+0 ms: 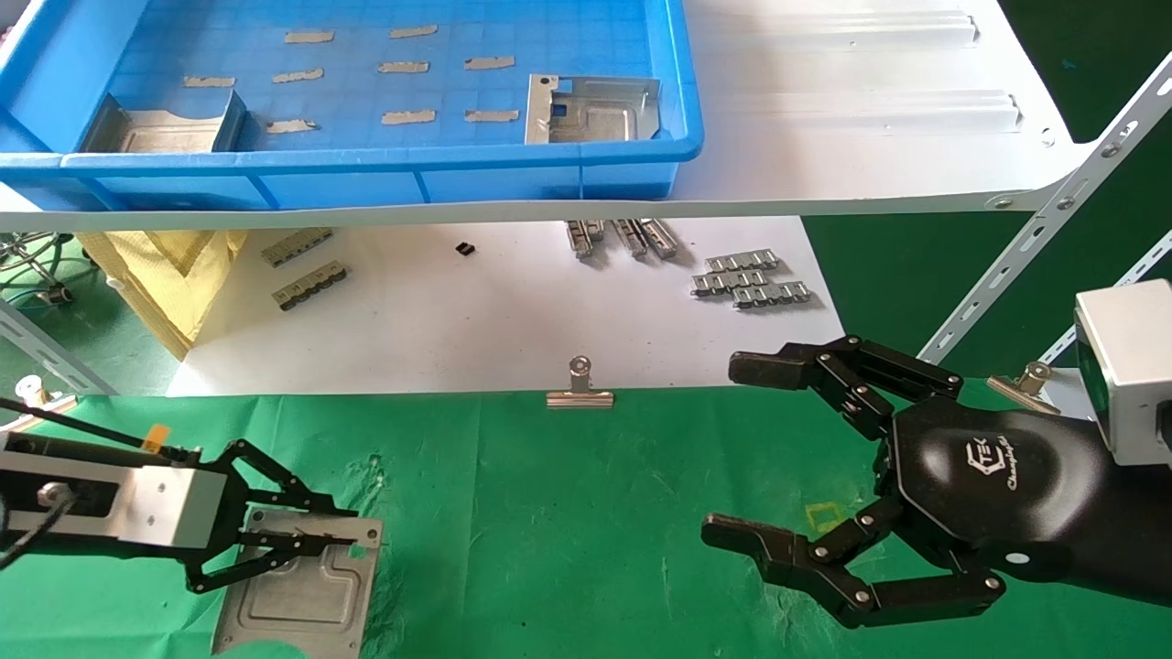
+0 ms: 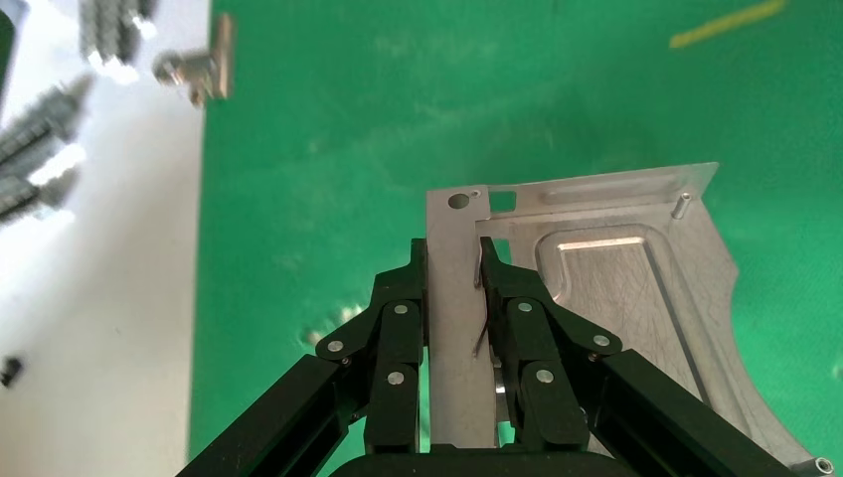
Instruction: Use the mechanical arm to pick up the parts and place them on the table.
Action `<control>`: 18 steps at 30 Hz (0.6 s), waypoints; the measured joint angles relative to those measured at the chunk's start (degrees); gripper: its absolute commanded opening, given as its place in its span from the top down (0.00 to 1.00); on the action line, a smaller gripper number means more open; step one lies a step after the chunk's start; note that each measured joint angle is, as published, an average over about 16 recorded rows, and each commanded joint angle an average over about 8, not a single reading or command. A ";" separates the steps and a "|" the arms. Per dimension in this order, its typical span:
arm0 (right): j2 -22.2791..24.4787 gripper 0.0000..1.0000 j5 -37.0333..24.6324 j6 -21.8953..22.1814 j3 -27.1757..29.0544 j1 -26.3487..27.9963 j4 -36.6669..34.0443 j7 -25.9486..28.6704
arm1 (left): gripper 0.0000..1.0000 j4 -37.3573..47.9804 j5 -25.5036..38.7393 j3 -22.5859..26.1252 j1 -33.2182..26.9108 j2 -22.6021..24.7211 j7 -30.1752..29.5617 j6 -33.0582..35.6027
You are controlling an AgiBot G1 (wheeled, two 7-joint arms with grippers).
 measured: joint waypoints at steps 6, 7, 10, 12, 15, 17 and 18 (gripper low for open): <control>0.00 0.00 0.00 0.00 0.00 0.00 0.00 0.00 | 0.00 6.02 -0.72 0.50 -0.53 2.21 1.96 -0.12; 0.00 0.00 0.00 0.00 0.00 0.00 0.00 0.00 | 0.00 6.98 -1.02 0.46 -0.61 2.52 2.09 -0.07; 0.00 0.00 0.00 0.00 0.00 0.00 0.00 0.00 | 0.00 9.48 -2.58 -0.03 -0.67 3.15 1.87 0.18; 0.00 0.00 0.00 0.00 0.00 0.00 0.00 0.00 | 0.00 10.72 -4.26 -0.66 -0.45 3.31 1.14 0.42; 0.00 0.00 0.00 0.00 0.00 0.00 0.00 0.00 | 0.00 11.72 -7.62 -1.91 0.54 3.10 -0.89 0.73; 0.00 0.00 0.00 0.00 0.00 0.00 0.00 0.00 | 0.00 11.80 -10.29 -2.88 1.63 2.71 -2.81 0.92; 0.00 0.00 0.00 0.00 0.00 0.00 0.00 0.00 | 0.00 11.79 -11.54 -3.33 2.13 2.50 -3.75 1.02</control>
